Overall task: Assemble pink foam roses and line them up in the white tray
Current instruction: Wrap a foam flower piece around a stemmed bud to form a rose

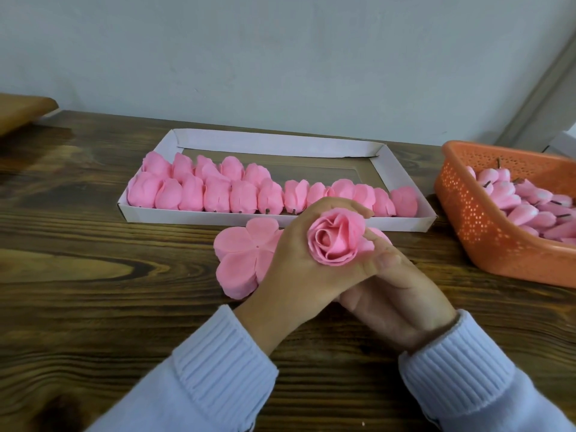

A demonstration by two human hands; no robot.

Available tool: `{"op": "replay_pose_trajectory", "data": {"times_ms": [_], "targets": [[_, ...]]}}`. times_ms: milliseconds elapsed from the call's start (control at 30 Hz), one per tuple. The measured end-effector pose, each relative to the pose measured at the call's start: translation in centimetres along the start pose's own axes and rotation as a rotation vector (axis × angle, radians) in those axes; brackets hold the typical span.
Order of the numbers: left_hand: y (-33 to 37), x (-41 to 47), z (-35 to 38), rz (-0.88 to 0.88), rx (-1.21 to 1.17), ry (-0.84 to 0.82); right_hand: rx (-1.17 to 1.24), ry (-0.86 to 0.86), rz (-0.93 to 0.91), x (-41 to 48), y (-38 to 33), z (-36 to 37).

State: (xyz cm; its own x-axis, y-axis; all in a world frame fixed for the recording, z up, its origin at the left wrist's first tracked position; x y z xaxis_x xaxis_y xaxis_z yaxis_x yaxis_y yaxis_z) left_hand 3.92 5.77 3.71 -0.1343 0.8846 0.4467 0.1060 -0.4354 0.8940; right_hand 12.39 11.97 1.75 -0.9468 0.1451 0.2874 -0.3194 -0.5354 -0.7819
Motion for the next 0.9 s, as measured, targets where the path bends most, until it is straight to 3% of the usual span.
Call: {"op": "replay_pose_trajectory", "data": {"times_ms": [133,267,367,500,900], "targets": [[0.1,-0.1,-0.5,0.02,-0.041,0.112,-0.142,0.154,-0.047,-0.4,-0.7,-0.3],[-0.4,0.0,-1.0,0.032,-0.119,0.186,-0.652,0.328,-0.281,-1.0,-1.9,-0.2],[-0.6,0.1,-0.9,0.021,-0.137,0.15,-1.035,0.268,-0.445,-1.5,-2.6,0.7],[-0.7,0.4,-0.2,0.015,-0.203,0.035,-1.382,0.271,-0.462,-1.6,-2.6,1.0],[-1.3,0.3,-0.2,-0.012,-0.183,0.01,-1.36,0.31,-0.374,-1.5,-2.6,0.5]]}}
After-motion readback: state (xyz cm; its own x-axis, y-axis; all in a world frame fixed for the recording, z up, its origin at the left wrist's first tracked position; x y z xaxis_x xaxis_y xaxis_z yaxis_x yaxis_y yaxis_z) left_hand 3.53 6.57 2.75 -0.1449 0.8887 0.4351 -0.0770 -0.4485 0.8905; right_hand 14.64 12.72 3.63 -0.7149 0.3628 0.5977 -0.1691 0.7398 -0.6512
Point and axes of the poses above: each hand's wrist, its own x-axis towards the middle knuckle, its own z-axis out of the palm, y = z × x, the point moved 3 cm from there along x, towards the middle knuckle, and after that the axes turned 15 degrees about -y, right-handed, at the moved point
